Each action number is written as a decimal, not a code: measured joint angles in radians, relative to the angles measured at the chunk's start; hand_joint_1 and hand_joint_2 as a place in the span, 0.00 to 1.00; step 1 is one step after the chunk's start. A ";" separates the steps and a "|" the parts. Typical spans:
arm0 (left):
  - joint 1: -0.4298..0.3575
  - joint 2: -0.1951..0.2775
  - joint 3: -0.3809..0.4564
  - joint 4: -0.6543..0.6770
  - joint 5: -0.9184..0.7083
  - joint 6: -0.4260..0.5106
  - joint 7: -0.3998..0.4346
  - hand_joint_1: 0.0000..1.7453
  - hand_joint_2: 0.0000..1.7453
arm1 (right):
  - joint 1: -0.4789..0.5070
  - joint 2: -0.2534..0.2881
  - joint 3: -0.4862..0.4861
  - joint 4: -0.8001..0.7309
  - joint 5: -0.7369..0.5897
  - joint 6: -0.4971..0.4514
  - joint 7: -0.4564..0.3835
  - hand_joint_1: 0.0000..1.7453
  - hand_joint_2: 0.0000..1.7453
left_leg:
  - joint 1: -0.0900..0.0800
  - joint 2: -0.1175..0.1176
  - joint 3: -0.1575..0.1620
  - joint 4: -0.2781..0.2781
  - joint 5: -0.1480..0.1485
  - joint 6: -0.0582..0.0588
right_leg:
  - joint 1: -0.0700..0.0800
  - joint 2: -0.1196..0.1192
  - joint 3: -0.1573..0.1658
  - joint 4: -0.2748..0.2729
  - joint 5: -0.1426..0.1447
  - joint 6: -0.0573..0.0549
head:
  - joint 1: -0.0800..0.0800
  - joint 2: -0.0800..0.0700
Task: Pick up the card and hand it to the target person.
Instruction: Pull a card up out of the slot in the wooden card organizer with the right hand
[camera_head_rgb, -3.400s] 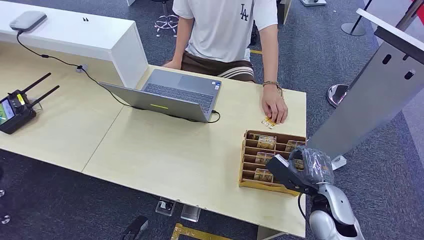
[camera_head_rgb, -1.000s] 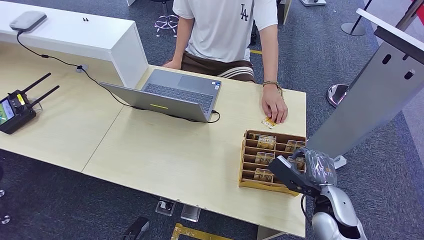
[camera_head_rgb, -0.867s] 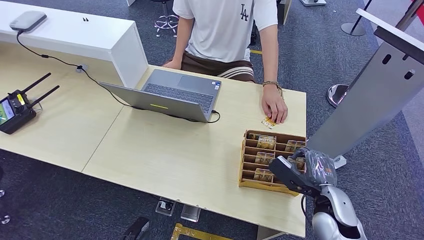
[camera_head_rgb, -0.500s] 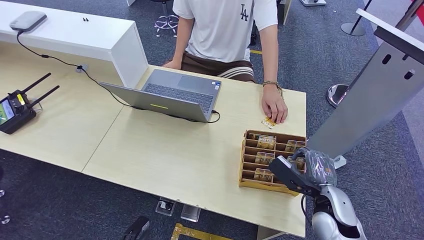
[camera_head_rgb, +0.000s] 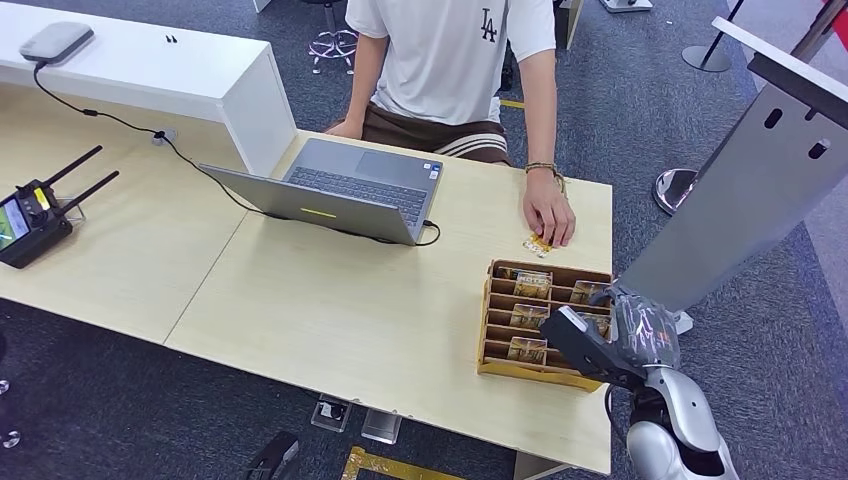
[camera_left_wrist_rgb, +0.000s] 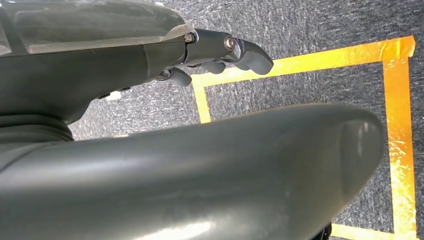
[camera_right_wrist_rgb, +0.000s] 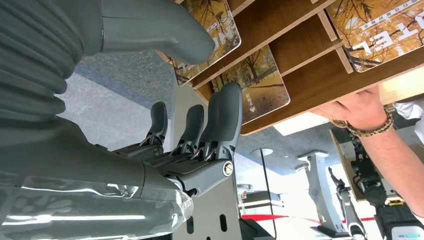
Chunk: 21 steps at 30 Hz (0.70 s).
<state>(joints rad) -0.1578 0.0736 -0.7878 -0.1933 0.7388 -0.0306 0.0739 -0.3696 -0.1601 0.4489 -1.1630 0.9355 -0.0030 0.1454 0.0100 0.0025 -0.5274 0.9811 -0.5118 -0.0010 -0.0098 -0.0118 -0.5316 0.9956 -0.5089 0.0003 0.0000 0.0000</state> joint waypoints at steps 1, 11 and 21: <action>0.000 0.000 0.000 -0.001 0.000 0.000 0.000 0.00 0.00 | -0.001 0.001 0.000 0.007 0.000 0.000 -0.001 0.55 1.00 | 0.000 0.000 0.000 0.000 0.000 0.000 | 0.000 0.000 0.000 0.000 0.000 0.000 | 0.000 0.000; -0.003 0.001 -0.006 -0.004 0.000 -0.001 0.002 0.00 0.00 | -0.014 0.005 -0.007 0.087 -0.012 -0.016 -0.015 0.34 1.00 | 0.000 0.000 0.000 0.000 0.000 0.000 | 0.000 0.000 0.001 0.000 0.000 0.000 | 0.000 0.000; -0.013 0.002 -0.010 -0.001 0.000 -0.005 0.007 0.00 0.00 | -0.023 0.007 -0.009 0.111 -0.018 -0.025 -0.021 0.46 1.00 | 0.000 0.000 0.000 0.000 0.000 0.000 | 0.000 0.000 0.000 0.000 0.000 0.000 | 0.000 0.000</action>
<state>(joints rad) -0.1707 0.0760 -0.7978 -0.1939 0.7383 -0.0355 0.0809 -0.3922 -0.1529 0.4396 -1.0519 0.9174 -0.0284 0.1245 0.0102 0.0024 -0.5274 0.9810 -0.5116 -0.0011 -0.0097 -0.0119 -0.5315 0.9956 -0.5087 0.0002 0.0000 0.0000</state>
